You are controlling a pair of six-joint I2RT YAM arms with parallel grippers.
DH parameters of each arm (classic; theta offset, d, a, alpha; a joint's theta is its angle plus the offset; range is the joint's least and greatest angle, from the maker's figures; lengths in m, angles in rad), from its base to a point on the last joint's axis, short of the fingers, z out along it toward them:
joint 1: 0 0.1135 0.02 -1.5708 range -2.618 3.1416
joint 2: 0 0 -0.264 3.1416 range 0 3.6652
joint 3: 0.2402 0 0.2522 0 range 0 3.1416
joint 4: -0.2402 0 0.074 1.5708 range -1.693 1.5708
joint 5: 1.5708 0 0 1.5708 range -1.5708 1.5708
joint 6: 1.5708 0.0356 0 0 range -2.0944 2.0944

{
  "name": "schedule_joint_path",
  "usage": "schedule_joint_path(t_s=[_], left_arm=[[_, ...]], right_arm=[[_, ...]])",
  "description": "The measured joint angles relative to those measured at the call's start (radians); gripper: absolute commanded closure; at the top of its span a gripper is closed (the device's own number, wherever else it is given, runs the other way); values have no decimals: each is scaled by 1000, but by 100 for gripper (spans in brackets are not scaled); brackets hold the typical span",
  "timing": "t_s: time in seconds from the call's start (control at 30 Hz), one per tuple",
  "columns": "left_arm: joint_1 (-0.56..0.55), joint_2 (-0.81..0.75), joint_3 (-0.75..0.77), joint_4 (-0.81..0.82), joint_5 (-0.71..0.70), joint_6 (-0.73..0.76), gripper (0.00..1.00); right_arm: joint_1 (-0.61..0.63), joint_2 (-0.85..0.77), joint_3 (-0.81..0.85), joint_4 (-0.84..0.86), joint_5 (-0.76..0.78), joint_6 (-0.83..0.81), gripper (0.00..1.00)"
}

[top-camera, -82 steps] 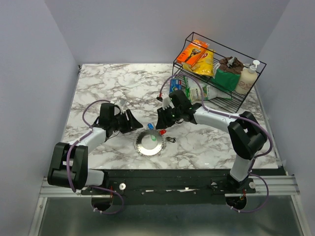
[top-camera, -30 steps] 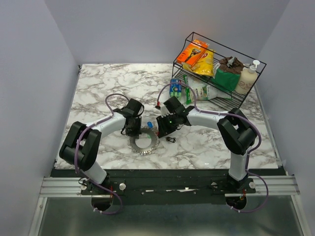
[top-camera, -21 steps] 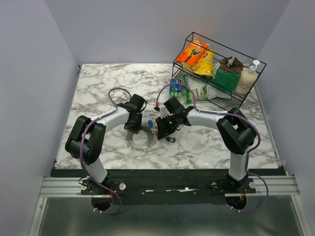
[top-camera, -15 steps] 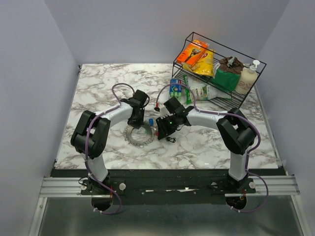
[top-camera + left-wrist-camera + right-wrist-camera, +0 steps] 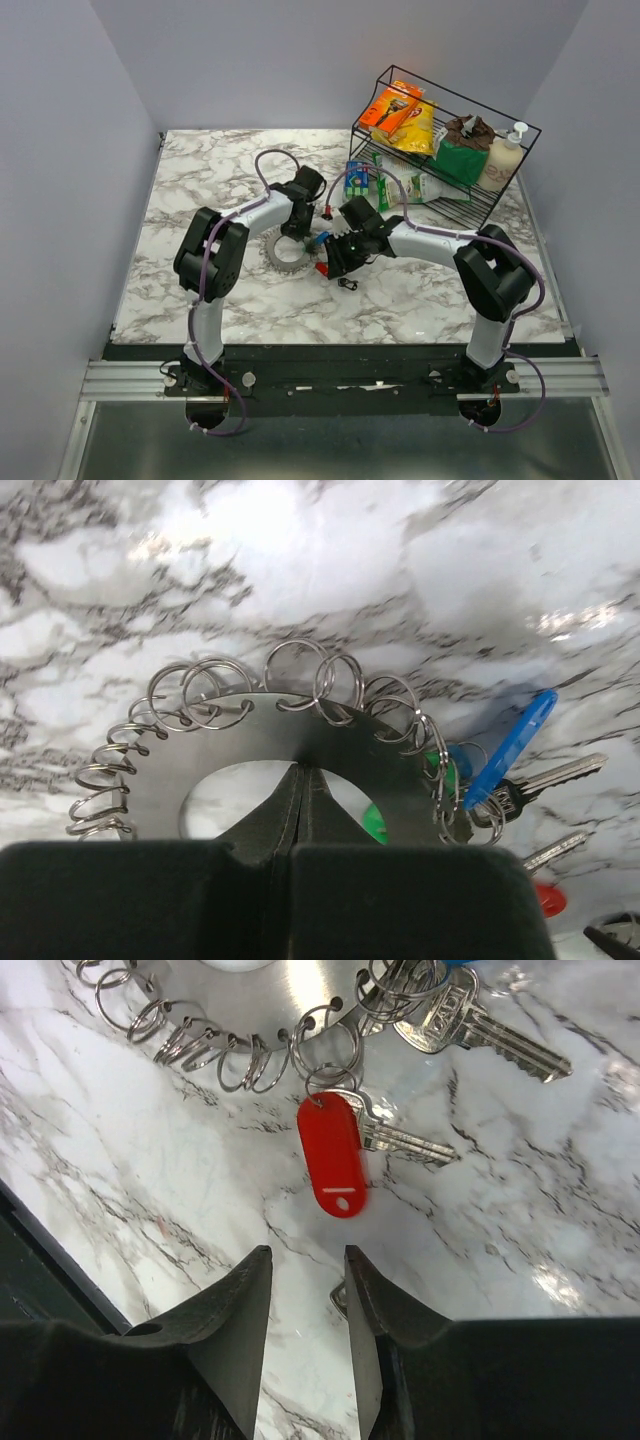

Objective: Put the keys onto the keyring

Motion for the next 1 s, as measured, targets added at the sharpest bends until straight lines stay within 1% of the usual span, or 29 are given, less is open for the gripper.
schedule_joint_path(t_s=[0.13, 0.33, 0.67, 1.0], left_arm=[[-27, 30, 43, 2, 1, 13, 100], [-66, 32, 40, 27, 14, 25, 100], [-104, -59, -114, 159, 74, 37, 100], [-109, -148, -258, 251, 103, 15, 100]], right_arm=[[-30, -40, -31, 2, 23, 13, 55], [-78, -60, -50, 3, 35, 20, 55], [-81, -60, -50, 16, 33, 35, 55], [-88, -60, -50, 27, 27, 35, 55]])
